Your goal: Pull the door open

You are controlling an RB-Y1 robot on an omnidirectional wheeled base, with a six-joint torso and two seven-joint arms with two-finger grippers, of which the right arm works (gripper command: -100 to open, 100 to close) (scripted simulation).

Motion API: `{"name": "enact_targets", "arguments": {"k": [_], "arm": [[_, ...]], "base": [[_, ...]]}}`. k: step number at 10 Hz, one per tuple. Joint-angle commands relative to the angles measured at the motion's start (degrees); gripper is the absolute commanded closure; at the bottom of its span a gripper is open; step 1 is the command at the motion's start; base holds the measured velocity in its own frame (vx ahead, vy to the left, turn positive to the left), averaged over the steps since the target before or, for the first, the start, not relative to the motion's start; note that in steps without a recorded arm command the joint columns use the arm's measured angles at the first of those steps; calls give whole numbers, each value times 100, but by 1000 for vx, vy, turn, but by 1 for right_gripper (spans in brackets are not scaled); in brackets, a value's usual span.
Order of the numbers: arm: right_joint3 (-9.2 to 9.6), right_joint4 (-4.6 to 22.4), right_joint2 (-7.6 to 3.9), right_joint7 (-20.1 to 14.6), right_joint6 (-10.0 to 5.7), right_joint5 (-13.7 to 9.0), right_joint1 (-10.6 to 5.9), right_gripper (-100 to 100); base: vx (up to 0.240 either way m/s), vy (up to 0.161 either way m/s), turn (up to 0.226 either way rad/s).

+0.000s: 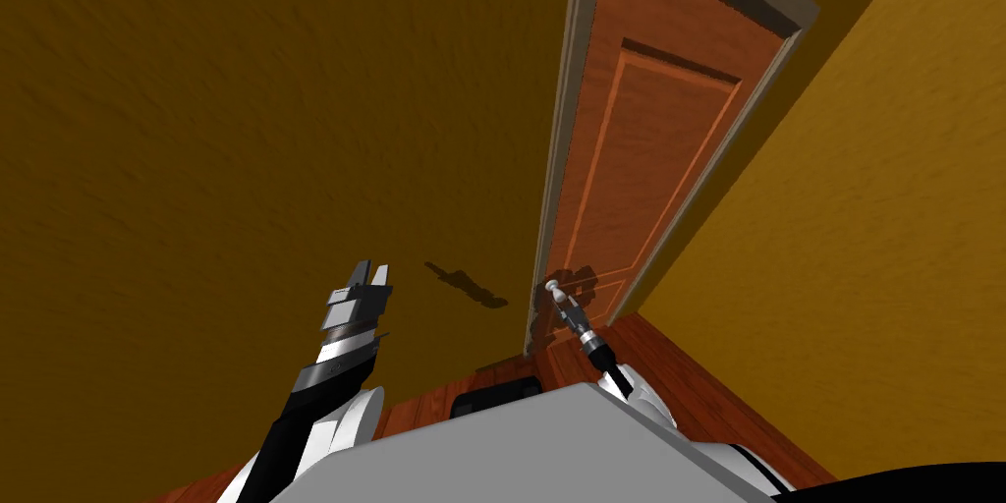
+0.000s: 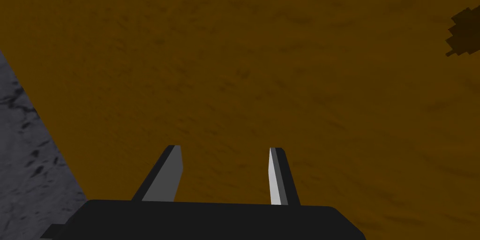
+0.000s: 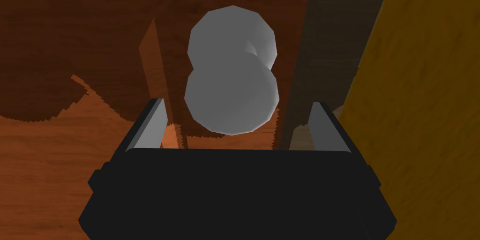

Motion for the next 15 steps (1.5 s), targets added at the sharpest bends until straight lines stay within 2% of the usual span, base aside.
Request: {"name": "enact_targets", "arguments": {"k": [1, 3, 4, 9, 10, 15], "arm": [[-109, 66, -57, 19, -87, -93, 57, -100], [-103, 166, -64, 34, -147, -88, 1, -100], [-103, 166, -64, 34, -147, -88, 1, 100], [-103, 166, -64, 34, -147, -88, 1, 100], [-70, 160, -59, -184, -119, -147, -7, 100], [6, 133, -42, -747, -72, -317, -27, 100]], "base": [[208, 30, 165], [72, 17, 25], [0, 0, 0], [-6, -3, 3], [-23, -11, 44], [-39, -19, 40]]}}
